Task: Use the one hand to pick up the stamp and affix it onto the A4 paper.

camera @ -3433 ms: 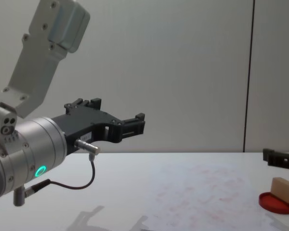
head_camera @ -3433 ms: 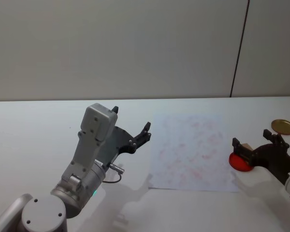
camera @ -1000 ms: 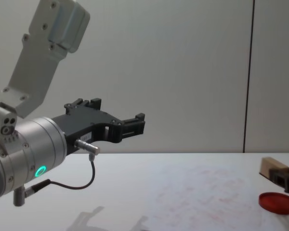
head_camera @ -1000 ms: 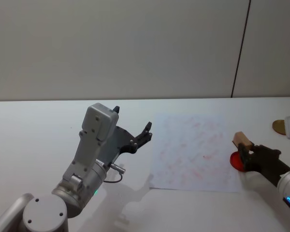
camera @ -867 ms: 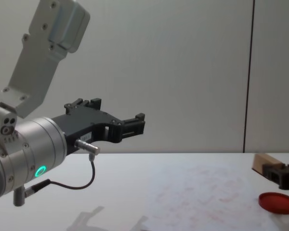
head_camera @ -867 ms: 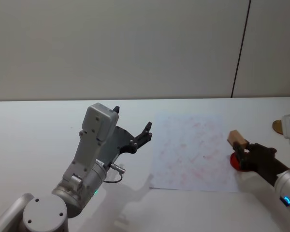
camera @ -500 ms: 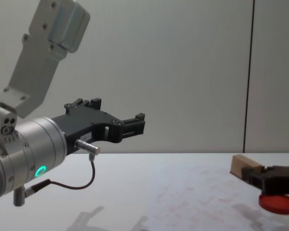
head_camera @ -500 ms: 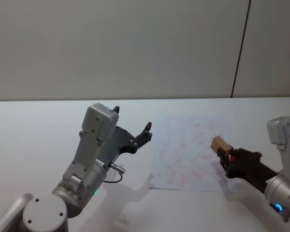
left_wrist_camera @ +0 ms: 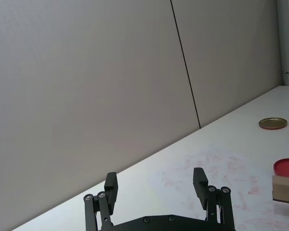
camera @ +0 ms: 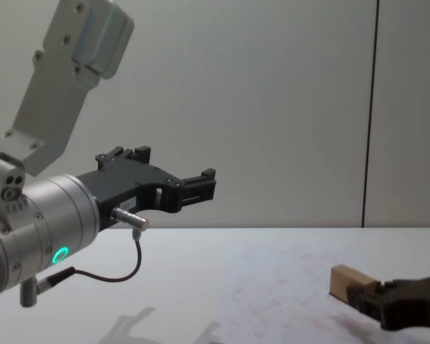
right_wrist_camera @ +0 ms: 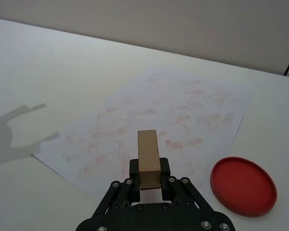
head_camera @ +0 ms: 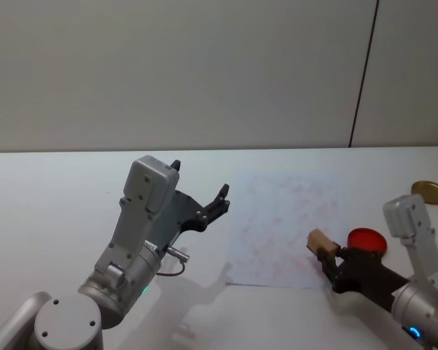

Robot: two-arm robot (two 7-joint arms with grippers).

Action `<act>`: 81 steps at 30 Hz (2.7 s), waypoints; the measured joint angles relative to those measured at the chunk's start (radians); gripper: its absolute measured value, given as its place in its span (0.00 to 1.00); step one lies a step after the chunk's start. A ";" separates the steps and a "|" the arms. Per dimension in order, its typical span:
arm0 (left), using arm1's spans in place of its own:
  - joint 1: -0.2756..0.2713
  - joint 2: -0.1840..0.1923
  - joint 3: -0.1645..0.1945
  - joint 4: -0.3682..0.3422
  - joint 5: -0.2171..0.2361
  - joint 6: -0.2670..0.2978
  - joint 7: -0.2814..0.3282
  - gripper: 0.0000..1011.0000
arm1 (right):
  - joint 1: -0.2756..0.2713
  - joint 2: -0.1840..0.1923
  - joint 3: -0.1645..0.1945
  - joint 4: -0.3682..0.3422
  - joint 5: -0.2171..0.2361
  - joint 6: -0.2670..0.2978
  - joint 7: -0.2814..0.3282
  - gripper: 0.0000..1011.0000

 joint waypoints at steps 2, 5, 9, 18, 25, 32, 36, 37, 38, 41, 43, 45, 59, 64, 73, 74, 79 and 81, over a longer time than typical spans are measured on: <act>0.000 0.000 0.000 0.000 0.000 0.000 0.000 0.98 | -0.002 0.001 -0.002 0.003 -0.006 0.002 0.002 0.21; 0.000 0.000 0.000 0.000 0.000 0.000 0.000 0.98 | -0.004 0.003 -0.005 0.007 -0.018 0.004 0.008 0.21; 0.000 0.000 0.000 0.000 0.000 0.000 0.000 0.98 | -0.008 0.006 -0.008 0.013 -0.032 0.009 0.015 0.21; 0.000 0.000 0.000 0.000 0.000 0.000 0.000 0.98 | -0.007 0.009 -0.012 0.021 -0.052 0.021 0.031 0.21; 0.000 0.000 0.000 0.000 0.000 0.000 0.000 0.98 | -0.002 0.011 -0.013 0.025 -0.063 0.033 0.041 0.21; 0.000 0.000 0.000 0.000 0.000 0.000 0.000 0.98 | -0.001 0.012 -0.013 0.025 -0.065 0.041 0.044 0.21; 0.000 0.000 0.000 0.000 0.000 0.000 0.000 0.98 | -0.002 0.013 -0.012 0.024 -0.054 0.041 0.041 0.21; 0.000 0.000 0.000 0.000 0.000 0.000 0.000 0.98 | -0.002 0.013 -0.012 0.024 -0.051 0.040 0.040 0.21; 0.000 0.000 0.000 0.000 0.000 0.000 0.000 0.98 | -0.003 0.013 -0.011 0.023 -0.041 0.037 0.036 0.21; 0.000 0.000 0.000 0.000 0.000 0.000 0.000 0.98 | -0.003 0.014 -0.006 0.020 -0.027 0.030 0.027 0.21; 0.000 0.000 0.000 0.000 0.000 0.000 0.000 0.98 | -0.003 0.015 0.000 0.012 -0.007 0.015 0.015 0.21; 0.000 0.000 0.000 0.000 0.000 0.000 0.000 0.98 | -0.002 0.015 0.008 0.004 0.012 0.001 0.003 0.21; 0.000 0.000 0.000 0.000 0.000 0.000 0.000 0.98 | 0.028 0.025 0.049 -0.003 0.070 -0.053 -0.071 0.21; 0.000 0.000 0.000 0.000 0.000 0.000 0.000 0.98 | 0.042 0.030 0.059 0.015 0.058 -0.055 -0.086 0.21; 0.000 0.000 0.000 0.000 0.000 0.000 0.000 0.98 | 0.057 0.038 0.067 0.048 0.029 -0.048 -0.087 0.21; 0.000 0.000 0.000 0.000 0.000 0.000 0.000 0.98 | 0.059 0.039 0.068 0.054 0.025 -0.046 -0.085 0.21; 0.000 0.000 0.000 0.000 0.000 0.000 0.000 0.98 | 0.062 0.041 0.069 0.068 0.015 -0.038 -0.078 0.21; 0.000 0.000 0.000 0.000 0.000 0.000 0.000 0.98 | 0.064 0.042 0.069 0.074 0.012 -0.034 -0.076 0.21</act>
